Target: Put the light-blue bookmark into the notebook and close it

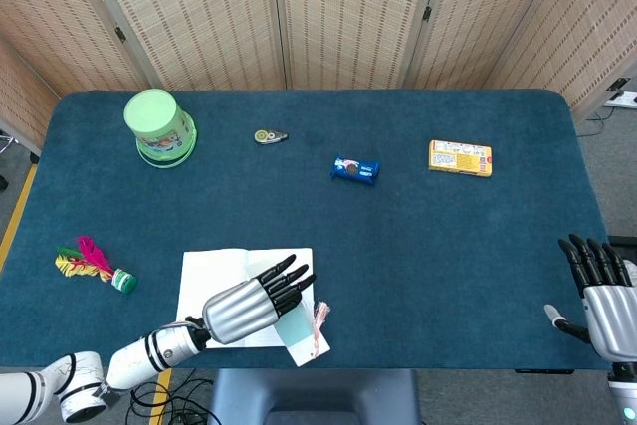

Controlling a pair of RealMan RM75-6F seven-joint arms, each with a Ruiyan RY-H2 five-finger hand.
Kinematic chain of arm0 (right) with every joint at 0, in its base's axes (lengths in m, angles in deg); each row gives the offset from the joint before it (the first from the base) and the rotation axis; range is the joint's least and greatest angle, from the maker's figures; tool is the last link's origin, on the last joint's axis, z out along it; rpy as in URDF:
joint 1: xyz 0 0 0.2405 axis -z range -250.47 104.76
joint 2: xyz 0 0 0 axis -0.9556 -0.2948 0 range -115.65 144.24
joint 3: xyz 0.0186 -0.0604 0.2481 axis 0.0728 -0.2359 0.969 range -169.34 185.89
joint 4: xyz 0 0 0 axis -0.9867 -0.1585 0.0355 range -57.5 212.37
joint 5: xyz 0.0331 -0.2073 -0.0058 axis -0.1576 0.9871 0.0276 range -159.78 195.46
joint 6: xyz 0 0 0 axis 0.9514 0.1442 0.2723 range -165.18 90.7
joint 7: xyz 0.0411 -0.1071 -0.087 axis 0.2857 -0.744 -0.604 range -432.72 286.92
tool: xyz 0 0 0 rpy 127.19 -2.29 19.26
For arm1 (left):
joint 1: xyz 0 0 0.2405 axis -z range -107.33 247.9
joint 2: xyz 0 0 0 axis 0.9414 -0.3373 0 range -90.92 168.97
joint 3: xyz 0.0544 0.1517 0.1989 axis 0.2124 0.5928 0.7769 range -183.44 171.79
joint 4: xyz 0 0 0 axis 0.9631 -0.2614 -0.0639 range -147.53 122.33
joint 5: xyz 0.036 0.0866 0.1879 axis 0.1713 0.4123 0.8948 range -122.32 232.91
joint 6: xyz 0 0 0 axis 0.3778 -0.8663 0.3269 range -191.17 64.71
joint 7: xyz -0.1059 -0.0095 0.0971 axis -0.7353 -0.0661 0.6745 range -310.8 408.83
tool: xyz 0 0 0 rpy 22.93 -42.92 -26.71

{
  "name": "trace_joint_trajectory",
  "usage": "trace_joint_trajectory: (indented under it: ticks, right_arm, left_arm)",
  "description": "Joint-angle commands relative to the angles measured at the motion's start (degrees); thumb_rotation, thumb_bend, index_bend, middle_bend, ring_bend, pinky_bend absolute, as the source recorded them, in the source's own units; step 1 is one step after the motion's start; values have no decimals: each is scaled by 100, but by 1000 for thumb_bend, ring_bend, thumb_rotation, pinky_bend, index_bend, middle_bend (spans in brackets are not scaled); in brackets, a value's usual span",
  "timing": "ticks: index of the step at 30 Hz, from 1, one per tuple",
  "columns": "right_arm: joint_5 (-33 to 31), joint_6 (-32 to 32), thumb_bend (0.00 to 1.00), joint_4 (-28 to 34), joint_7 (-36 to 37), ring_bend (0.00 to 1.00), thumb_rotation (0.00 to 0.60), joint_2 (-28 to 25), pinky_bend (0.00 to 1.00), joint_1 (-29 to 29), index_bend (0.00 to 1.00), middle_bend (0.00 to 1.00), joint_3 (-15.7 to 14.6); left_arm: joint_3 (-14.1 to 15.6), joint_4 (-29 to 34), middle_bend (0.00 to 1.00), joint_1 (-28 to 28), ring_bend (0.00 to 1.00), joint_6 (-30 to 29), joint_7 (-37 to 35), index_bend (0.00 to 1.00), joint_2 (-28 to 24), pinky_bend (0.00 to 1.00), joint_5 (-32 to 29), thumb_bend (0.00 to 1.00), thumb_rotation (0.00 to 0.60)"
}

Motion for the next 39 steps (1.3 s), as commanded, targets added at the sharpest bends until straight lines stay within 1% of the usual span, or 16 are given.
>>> trace_joint_trajectory:
  ticks: [1,5,9,11,16,21,30,39]
  right_arm:
    - [7,6,139,-12,3,0,600,4,0,3,38,57,-2]
    - [11,-1,138,-25,20,0,600,15,0,-1,39,57,-3]
    - [17,6,139,-41,33,0,600,25,0,4,38,57,-8]
    - [15,18,139,-49,41,0,600,25,0,11,39,57,-7]
    - [28,31,139,-73,54,0,600,38,0,18,39,57,-12]
    - [20,41,139,-88,82,0,600,43,0,28,38,57,-11]
    - [43,63,139,-88,89,0,600,37,0,32,39,57,-10]
    - [19,39,139,-93,101,0,600,43,0,28,39,57,-5]
  left_arm:
    - [51,172,124,-36,51,195,272,374,-118,131,23,309,600]
    - [126,421,124,-83,51,472,647,374,-221,131,35,309,600]
    - [137,584,124,-97,51,689,836,374,-283,131,2,309,600]
    - [166,614,124,-76,51,746,788,374,-270,131,69,309,600]
    - [231,277,124,-41,51,503,906,382,-68,131,765,309,600]
    - [276,11,124,-28,51,421,652,386,108,131,988,309,600]
    - [205,-443,124,-30,51,798,860,393,438,131,932,309,600]
    - [253,-885,124,15,51,1169,713,401,649,131,741,309,600]
